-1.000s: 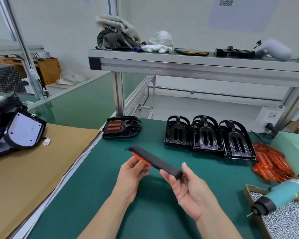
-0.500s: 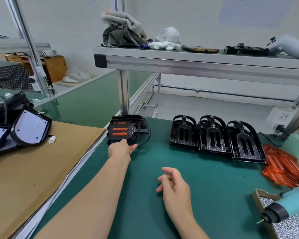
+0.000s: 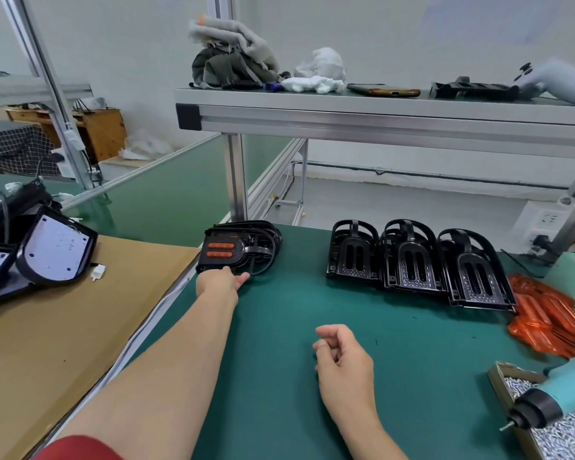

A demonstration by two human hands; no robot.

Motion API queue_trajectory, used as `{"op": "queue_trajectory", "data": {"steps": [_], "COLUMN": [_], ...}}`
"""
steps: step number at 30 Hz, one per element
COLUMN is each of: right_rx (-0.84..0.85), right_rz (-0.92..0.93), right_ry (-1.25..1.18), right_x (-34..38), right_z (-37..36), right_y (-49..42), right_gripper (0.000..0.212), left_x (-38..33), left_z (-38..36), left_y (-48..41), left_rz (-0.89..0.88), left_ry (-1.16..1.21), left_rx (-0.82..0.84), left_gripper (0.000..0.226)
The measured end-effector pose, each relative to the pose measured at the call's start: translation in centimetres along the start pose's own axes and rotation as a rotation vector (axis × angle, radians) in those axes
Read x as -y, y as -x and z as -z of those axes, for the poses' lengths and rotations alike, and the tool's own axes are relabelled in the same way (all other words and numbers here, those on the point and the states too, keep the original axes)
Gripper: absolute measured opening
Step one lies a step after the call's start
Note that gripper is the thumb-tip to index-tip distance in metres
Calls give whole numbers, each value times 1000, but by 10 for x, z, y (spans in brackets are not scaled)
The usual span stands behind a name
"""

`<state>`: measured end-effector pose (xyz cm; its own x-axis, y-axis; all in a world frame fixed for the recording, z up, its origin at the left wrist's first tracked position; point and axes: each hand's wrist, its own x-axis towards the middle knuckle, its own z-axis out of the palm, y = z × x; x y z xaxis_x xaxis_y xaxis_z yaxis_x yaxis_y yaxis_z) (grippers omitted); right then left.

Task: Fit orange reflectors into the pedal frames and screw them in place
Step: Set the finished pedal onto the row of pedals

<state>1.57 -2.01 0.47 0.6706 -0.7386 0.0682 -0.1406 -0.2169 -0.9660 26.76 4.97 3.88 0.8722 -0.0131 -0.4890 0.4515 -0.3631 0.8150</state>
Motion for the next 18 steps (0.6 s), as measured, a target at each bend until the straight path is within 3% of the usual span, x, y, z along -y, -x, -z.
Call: {"op": "queue_trajectory", "data": {"steps": [2, 4, 5, 7, 8, 9, 11, 18], "right_rx": [5, 6, 6, 6, 5, 4, 3, 1], "right_rz": [3, 5, 7, 10, 12, 15, 19, 6], "right_ry": [0, -1, -1, 3, 8, 13, 23, 24], "right_x": [0, -1, -1, 0, 0, 0, 1, 4], "right_z": [0, 0, 0, 0, -1, -1, -1, 0], "right_y": [0, -1, -1, -1, -1, -1, -1, 1], "right_gripper": [22, 23, 23, 23, 23, 23, 23, 21], "left_x": [1, 3, 7, 3, 8, 7, 16, 27], "left_z": [0, 1, 2, 4, 3, 5, 6, -3], "left_y": [2, -7, -7, -2, -2, 2, 0, 14], "left_rz": [-149, -273, -290, -195, -197, -209, -185, -158], "left_ry": [-487, -708, -619, -89, 2, -73, -111, 35], "left_rx": [-108, -92, -31, -98, -139, -198, -281, -305], "left_gripper": [54, 74, 73, 53, 44, 34, 41, 33]}}
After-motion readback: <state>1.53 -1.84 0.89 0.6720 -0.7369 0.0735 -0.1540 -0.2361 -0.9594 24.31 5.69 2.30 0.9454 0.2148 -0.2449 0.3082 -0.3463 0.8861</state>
